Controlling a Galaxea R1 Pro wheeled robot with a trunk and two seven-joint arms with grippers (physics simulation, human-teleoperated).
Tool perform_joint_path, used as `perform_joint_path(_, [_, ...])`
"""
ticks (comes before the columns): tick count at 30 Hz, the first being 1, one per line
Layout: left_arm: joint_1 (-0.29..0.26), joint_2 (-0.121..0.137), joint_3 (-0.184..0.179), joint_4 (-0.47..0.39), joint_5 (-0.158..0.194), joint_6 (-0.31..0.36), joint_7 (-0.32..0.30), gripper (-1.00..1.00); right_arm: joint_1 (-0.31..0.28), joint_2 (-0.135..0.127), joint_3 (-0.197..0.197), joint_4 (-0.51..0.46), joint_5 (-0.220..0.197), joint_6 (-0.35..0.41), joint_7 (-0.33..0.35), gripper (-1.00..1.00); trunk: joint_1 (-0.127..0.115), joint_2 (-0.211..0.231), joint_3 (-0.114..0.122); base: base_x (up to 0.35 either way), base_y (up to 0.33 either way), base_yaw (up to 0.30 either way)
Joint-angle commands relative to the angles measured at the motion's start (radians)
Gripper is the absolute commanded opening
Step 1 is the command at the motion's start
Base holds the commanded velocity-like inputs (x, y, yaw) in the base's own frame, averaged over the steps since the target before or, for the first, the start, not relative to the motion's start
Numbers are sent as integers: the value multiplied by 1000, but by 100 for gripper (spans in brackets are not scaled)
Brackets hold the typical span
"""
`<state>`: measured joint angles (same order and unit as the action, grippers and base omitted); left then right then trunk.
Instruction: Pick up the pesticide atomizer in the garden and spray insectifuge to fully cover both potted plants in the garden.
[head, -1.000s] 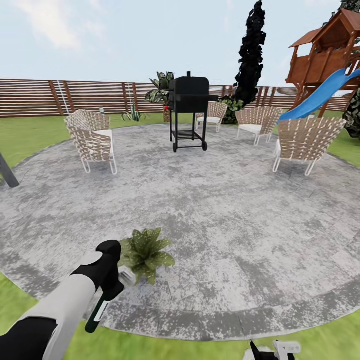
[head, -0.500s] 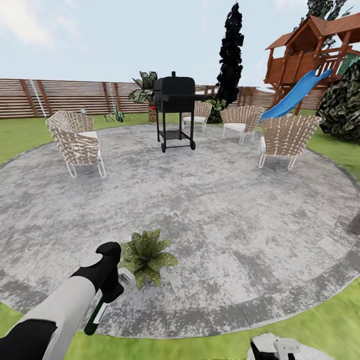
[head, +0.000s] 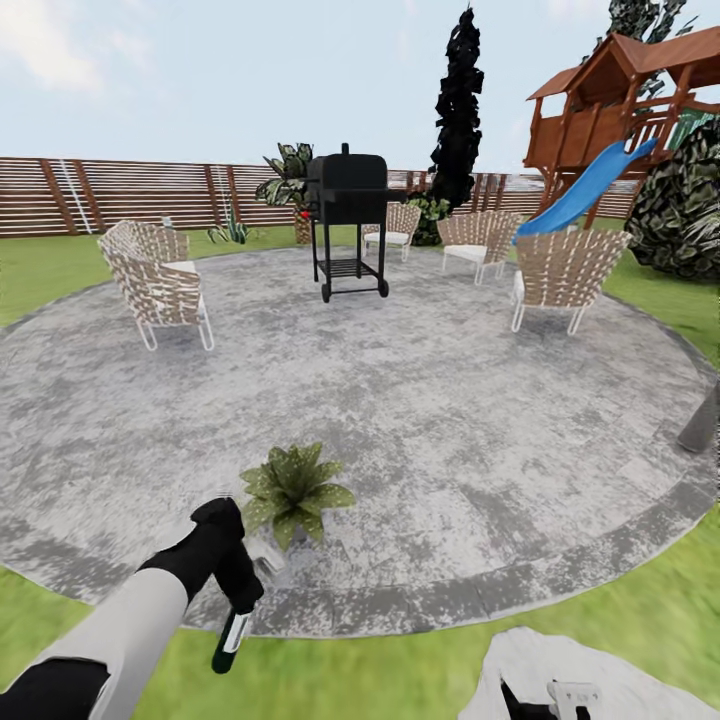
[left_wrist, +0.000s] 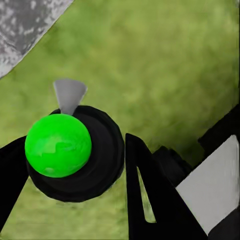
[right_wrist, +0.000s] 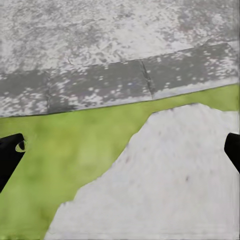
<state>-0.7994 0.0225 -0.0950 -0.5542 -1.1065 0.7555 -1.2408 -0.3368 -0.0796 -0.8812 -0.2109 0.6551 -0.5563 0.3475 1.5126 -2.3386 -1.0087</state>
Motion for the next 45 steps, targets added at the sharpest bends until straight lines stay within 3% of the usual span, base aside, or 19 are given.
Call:
perform_joint_path(1, [5,1,-5,2,48,-38,7,-100,-1,0,-9,0,3,-2,8,100,-1,0,-1,-338,0,0])
perform_joint_path(2, [16,1,-5,5,102,-69,25,-100,-1,1,-9,1,3,-2,8,100,-1,0,-1,-338,0,0])
perform_joint_path(8, [65,-2,-6,8,330,-236,139,-100,-1,1,-9,1,3,-2,8,100,-1,0,-1,-338,0,0])
perform_joint_path(11, [66,-1,-5,7,378,-292,144,-100,-1,1,-9,1,2,-2,8,100,-1,0,-1,-290,0,0])
perform_joint_path(16, [76,8,-5,9,523,-463,145,-100,-1,1,-10,-2,1,-1,10,100,-1,0,-1,-48,0,0])
perform_joint_path(20, [85,4,-5,10,549,-499,172,-100,-1,-7,-12,-27,0,-1,14,100,-1,0,-1,-3,0,0])
perform_joint_path(22, [87,1,-6,20,554,-522,232,-100,-1,-6,-9,-103,-1,0,17,100,-1,0,-1,0,0,0])
perform_joint_path(24, [87,1,-6,46,553,-545,250,-100,0,-5,24,-157,-2,2,18,100,-1,0,-1,0,0,0])
perform_joint_path(28, [88,7,-7,69,551,-565,259,-100,-26,-1,259,-208,-3,17,18,100,-1,0,-1,0,0,0])
perform_joint_path(29, [90,8,-7,77,548,-578,259,-100,-55,1,328,-210,-3,44,18,100,-1,0,-1,0,0,0])
perform_joint_path(30, [94,10,-7,85,546,-598,260,-100,-77,1,373,-211,-3,69,18,100,-1,0,-1,0,0,0])
perform_joint_path(31, [104,11,-7,94,544,-653,260,-100,-116,3,435,-212,-3,125,18,100,-1,0,-1,0,0,0])
perform_joint_path(33, [113,11,-8,102,548,-738,260,-100,-194,4,504,-218,-5,235,25,100,-1,0,-1,0,0,0])
perform_joint_path(34, [114,11,-8,103,549,-748,260,-100,-211,4,511,-222,-6,254,42,100,-1,0,-1,0,0,0])
perform_joint_path(38, [115,2,-7,103,552,-761,263,-100,-254,3,521,-311,-9,301,290,100,-1,0,-1,0,0,0])
perform_joint_path(42, [115,1,-3,103,551,-757,260,-100,-260,4,541,-461,-7,404,473,100,-1,0,-1,0,0,0])
perform_joint_path(45, [115,6,-13,102,541,-711,257,-100,-277,13,652,-556,-7,467,587,100,-1,0,-1,0,0,0])
